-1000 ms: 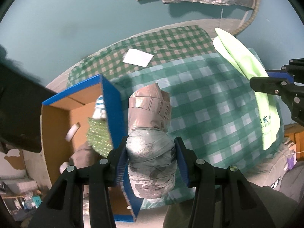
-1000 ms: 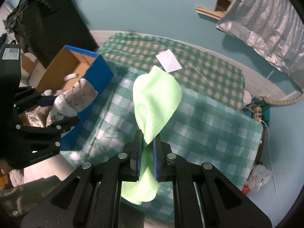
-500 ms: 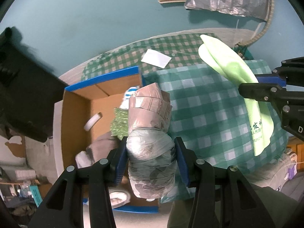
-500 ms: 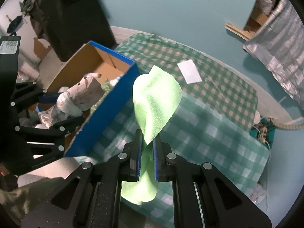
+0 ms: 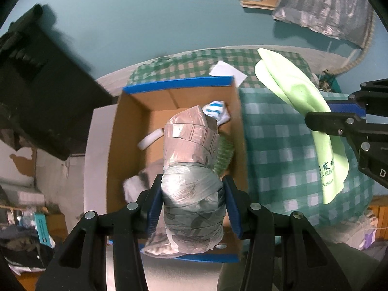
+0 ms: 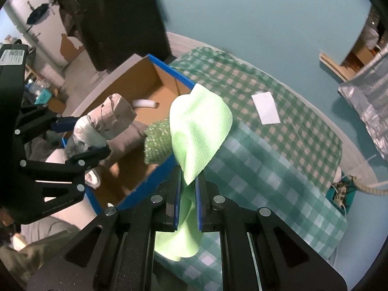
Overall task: Organize soft objects
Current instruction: 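Carry the wrapped bundle with the left tool and the towel with the right tool over the box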
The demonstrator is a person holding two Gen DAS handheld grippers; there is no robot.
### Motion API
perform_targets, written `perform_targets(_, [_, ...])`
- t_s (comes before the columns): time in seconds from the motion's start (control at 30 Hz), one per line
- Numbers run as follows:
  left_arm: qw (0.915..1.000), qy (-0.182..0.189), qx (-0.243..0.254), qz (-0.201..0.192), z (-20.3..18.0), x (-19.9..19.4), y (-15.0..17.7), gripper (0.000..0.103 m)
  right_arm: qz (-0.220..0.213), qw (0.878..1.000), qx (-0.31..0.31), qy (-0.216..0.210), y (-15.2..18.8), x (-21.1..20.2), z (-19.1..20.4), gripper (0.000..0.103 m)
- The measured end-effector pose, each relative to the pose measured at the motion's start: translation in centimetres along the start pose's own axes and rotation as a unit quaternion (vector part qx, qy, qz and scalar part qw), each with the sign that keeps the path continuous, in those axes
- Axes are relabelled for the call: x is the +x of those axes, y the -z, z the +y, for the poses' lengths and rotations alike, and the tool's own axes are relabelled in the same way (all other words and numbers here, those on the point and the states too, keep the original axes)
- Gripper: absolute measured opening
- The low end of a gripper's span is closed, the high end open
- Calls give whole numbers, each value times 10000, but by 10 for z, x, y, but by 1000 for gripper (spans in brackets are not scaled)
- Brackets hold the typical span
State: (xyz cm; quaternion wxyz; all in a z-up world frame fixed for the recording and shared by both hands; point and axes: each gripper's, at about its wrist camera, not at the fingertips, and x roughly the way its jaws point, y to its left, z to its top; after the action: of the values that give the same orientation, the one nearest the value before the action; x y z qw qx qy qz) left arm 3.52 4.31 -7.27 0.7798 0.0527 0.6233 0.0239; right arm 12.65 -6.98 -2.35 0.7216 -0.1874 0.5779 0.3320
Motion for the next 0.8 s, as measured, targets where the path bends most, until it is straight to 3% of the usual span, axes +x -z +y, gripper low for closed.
perform_targets(0.8, [9961,-267,-754,385,77,38,11,48,225,9986,-406,-260,-59,47,60,8])
